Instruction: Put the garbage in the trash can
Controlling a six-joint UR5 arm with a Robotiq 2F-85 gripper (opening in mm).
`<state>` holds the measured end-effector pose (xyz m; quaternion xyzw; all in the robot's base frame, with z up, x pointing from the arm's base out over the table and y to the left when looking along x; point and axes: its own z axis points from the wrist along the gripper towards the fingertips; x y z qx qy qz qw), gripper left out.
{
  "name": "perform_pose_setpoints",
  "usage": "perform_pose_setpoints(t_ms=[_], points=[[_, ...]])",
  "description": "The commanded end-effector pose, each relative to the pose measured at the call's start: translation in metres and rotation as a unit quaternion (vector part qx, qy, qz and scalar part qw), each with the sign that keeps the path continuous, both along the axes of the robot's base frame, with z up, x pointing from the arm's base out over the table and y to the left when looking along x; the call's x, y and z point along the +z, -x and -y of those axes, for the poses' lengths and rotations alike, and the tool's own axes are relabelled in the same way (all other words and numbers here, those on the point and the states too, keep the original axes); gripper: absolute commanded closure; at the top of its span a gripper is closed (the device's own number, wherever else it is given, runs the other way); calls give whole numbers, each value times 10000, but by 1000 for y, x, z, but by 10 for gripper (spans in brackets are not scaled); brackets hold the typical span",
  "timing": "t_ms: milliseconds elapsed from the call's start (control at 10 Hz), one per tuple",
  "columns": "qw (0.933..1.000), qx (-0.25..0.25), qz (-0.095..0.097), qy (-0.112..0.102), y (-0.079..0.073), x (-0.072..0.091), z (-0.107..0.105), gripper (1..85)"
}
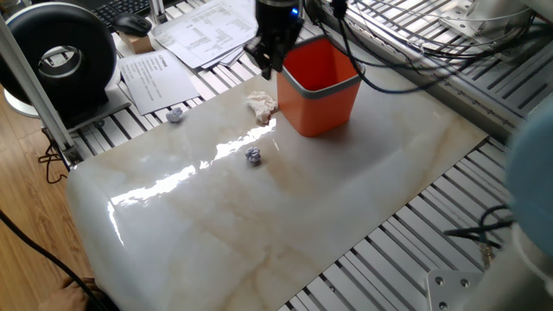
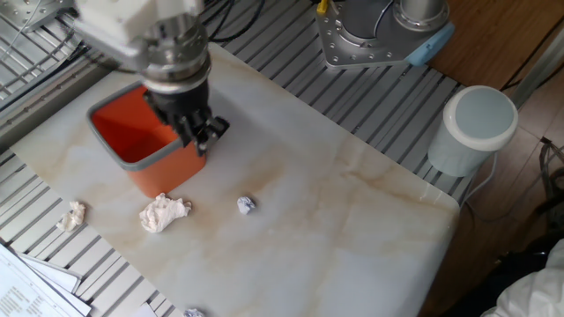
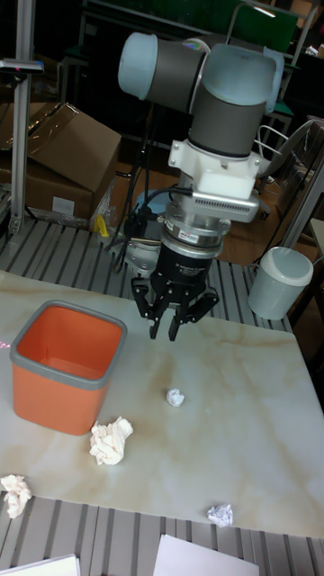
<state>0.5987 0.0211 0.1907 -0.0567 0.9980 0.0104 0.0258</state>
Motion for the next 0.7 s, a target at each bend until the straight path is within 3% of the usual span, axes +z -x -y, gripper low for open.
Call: perform_pose_setpoints(t_ms=[0,300,400,500,600], points=[[9998,151,-78,-117,-24,4,-15,523],[9999,-104,10,132,-29,4,-1,520],[9998,-74,125,148,-34,4,0,520],[9997,80,148,166,-36,4,0,503],[9992,339,149,137,-35,4,-2,433]])
